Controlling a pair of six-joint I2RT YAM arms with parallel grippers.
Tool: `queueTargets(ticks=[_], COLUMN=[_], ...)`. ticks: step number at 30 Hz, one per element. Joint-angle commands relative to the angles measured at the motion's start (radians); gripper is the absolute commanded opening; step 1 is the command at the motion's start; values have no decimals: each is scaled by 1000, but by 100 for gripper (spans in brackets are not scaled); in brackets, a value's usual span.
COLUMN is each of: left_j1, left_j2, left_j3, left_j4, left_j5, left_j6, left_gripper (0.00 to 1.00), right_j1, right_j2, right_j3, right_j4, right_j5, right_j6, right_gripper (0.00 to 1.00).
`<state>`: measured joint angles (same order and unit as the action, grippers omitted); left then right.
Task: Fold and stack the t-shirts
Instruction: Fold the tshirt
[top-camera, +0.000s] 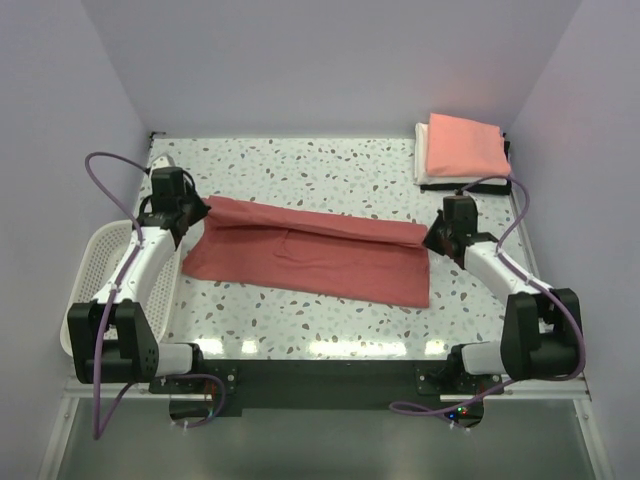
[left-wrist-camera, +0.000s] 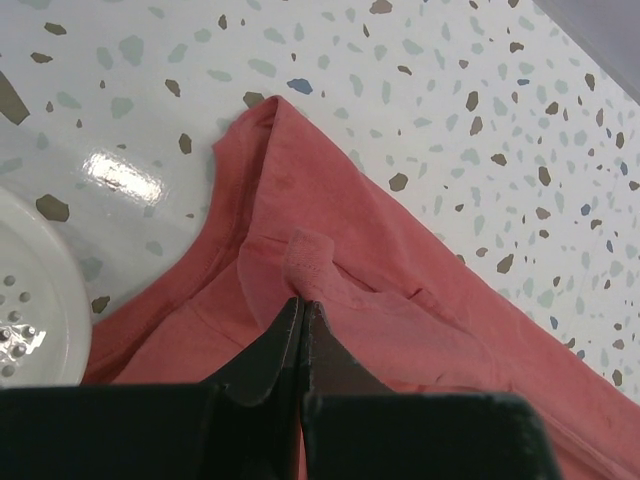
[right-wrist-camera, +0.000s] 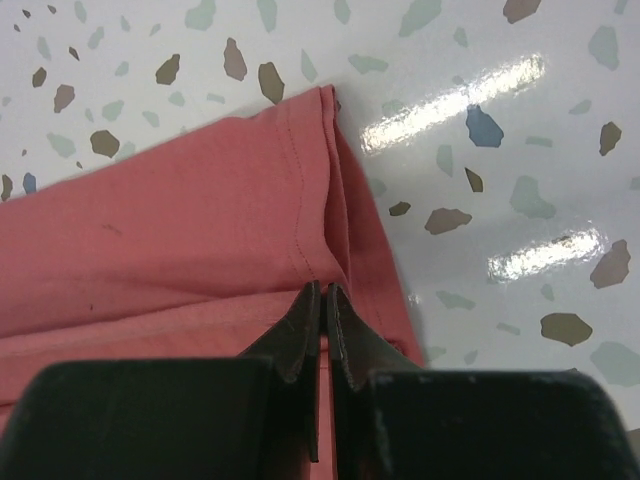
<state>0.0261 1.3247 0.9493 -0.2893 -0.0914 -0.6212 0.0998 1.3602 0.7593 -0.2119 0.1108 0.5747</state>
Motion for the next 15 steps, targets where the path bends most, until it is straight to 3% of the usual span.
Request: queueTargets(ticks=[1,9,15], left_j1=[11,18,18], left_j2=[-25,-21,-10], left_j3=[-12,-41,-72], left_j4=[15,19,32], left_j5=[-28,-27,-7], left_j6=[-14,-12,-20], left_gripper=[0,0,0], right_j1=[6,11,11], right_j2=[-30,-62,-49], right_j3=[-31,-92,-121], right_j4=[51,111,127], right_j5=[3,-39,-57], right_j6=[27,53,60], right_gripper=[0,0,17])
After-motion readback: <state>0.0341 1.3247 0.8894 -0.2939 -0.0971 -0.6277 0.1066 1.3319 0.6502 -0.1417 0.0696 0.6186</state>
